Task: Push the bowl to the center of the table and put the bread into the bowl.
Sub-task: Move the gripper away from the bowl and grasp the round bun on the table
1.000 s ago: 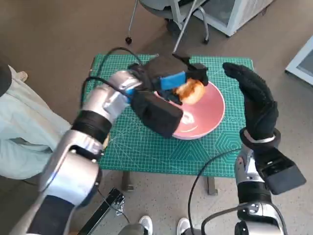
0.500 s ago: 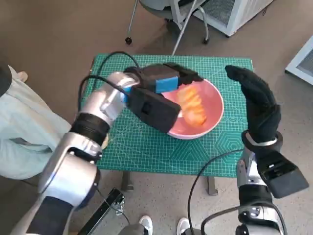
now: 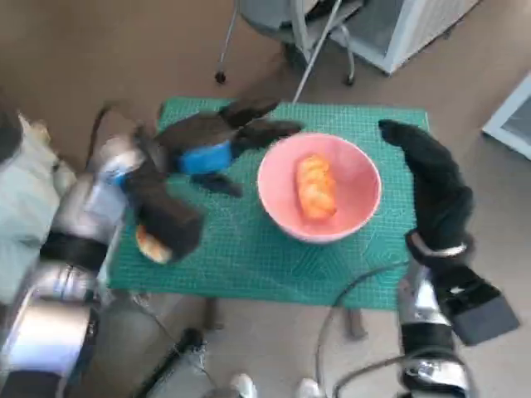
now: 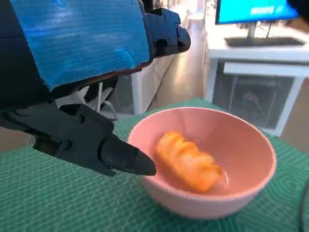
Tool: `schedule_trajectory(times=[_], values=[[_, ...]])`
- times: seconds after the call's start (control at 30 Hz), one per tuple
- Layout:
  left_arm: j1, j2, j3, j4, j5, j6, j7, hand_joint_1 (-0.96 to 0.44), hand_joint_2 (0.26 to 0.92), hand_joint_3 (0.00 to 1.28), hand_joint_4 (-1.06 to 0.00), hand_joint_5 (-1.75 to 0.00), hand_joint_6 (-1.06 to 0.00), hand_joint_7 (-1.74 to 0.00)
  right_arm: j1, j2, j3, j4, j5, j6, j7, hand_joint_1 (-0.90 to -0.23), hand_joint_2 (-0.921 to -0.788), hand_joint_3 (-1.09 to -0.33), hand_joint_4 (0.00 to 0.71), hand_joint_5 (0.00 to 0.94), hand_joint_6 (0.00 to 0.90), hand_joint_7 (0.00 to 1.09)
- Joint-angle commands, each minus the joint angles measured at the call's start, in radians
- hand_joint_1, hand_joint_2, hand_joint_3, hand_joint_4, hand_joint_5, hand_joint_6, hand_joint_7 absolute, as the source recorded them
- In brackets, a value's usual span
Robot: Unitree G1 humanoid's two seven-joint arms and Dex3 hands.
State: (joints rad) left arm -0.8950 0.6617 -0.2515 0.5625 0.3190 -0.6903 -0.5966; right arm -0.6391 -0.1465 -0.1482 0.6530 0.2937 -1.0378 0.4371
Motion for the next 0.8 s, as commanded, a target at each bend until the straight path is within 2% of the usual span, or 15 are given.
schedule_trajectory(times=[0.03, 0.23, 0.4, 0.8], values=[[0.174, 0.159, 0.082, -0.206, -0.075, 0.113, -0.109, -0.18, 0.772, 0.0, -0.13, -0.01, -0.13, -0.2, 0.017, -0.003, 0.0, 0.019, 0.013, 0.009, 0.022, -0.574, -0.921, -0.708, 0.319, 0.008, 0.017, 0.8], [0.304, 0.229, 0.124, -0.284, -0.085, 0.214, -0.155, -0.19, 0.769, 0.0, -0.12, 0.0, -0.17, -0.11, 0.002, -0.004, 0.0, 0.044, 0.025, 0.006, 0.041, -0.575, -0.921, -0.707, 0.319, 0.008, 0.02, 0.8], [0.374, 0.251, 0.134, -0.324, -0.077, 0.293, -0.178, -0.18, 0.766, 0.0, -0.11, 0.0, -0.18, -0.08, -0.012, -0.006, -0.003, 0.069, 0.022, 0.004, 0.05, -0.575, -0.921, -0.707, 0.32, 0.008, 0.021, 0.79], [0.422, 0.226, 0.105, -0.311, -0.004, 0.397, -0.163, -0.14, 0.766, 0.0, -0.1, 0.0, -0.19, -0.04, -0.021, 0.0, 0.003, 0.072, 0.025, 0.02, 0.075, -0.579, -0.921, -0.716, 0.313, 0.003, 0.018, 0.8]])
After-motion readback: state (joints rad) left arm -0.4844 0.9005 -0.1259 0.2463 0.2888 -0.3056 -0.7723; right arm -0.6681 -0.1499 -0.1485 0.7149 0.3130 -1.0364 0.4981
